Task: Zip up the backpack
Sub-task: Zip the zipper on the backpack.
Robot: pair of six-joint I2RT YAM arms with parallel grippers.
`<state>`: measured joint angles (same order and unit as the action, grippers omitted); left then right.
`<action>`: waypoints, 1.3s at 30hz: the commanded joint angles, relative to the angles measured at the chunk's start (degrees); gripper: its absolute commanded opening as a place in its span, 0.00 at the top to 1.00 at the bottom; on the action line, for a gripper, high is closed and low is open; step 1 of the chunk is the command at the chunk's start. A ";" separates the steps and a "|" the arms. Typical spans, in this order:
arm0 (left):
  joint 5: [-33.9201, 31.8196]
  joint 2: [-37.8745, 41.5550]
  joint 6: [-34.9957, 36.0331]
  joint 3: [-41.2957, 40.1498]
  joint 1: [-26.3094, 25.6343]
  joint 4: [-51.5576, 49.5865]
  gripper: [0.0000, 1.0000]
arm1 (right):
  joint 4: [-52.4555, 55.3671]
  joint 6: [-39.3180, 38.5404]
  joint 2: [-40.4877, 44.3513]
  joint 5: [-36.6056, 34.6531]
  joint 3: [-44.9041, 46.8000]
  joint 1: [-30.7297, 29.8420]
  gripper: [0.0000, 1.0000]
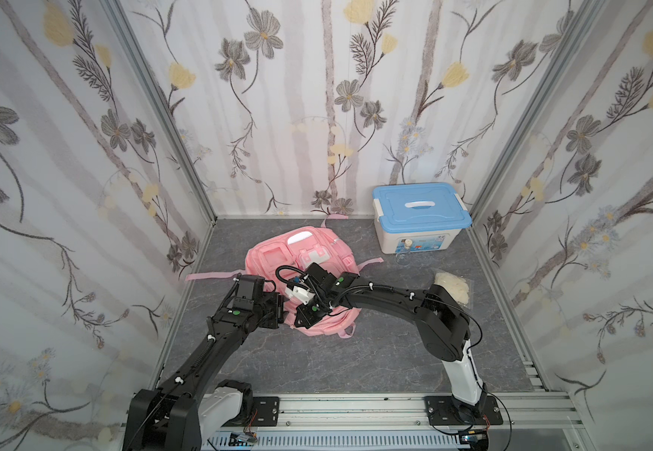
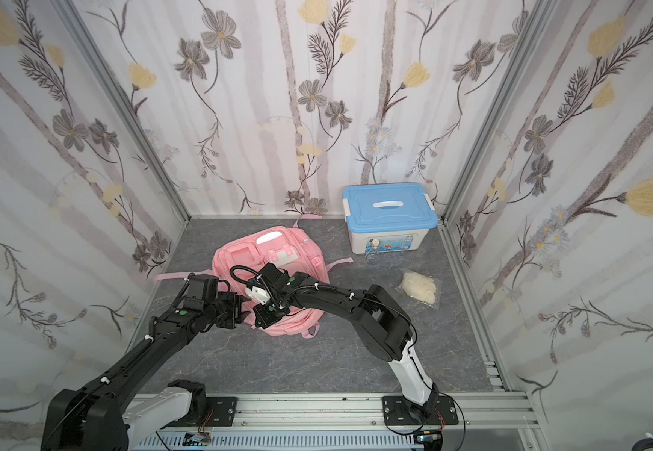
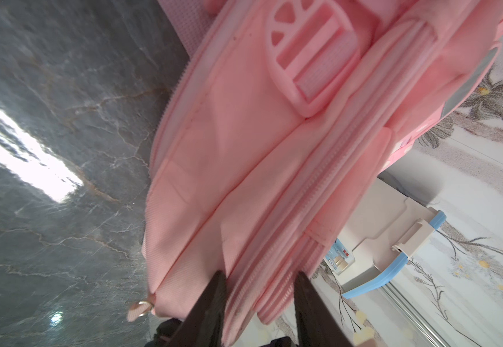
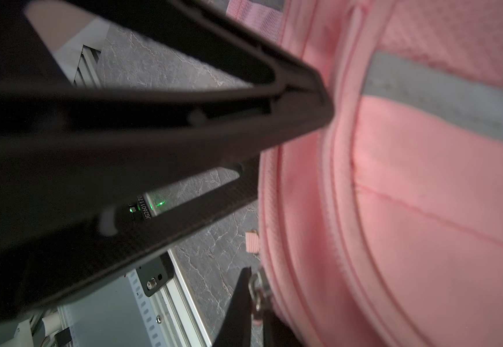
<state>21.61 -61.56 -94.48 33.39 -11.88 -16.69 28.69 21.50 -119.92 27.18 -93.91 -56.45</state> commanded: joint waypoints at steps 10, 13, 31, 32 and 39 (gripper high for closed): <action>0.08 1.76 -1.88 -0.65 -2.17 0.20 0.61 | -2.08 -0.14 0.39 2.14 0.07 0.45 1.00; -1.43 5.36 -3.03 -1.49 -2.67 -2.14 0.63 | -2.21 0.36 0.15 1.56 -0.38 0.70 1.00; -2.55 2.36 -2.67 -2.44 -3.68 1.44 0.62 | -2.83 0.82 0.11 3.06 -0.50 0.46 1.00; -2.27 1.88 -2.53 -2.44 -3.70 1.92 0.65 | -2.92 0.90 0.12 3.12 -0.31 0.46 1.00; -2.10 -0.49 -1.62 -3.24 -3.78 3.39 1.00 | -3.12 1.25 0.21 4.68 -0.62 0.46 1.00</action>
<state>19.79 -61.58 -95.55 30.57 -15.66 -13.85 28.36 22.65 -120.16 28.03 -94.15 -55.86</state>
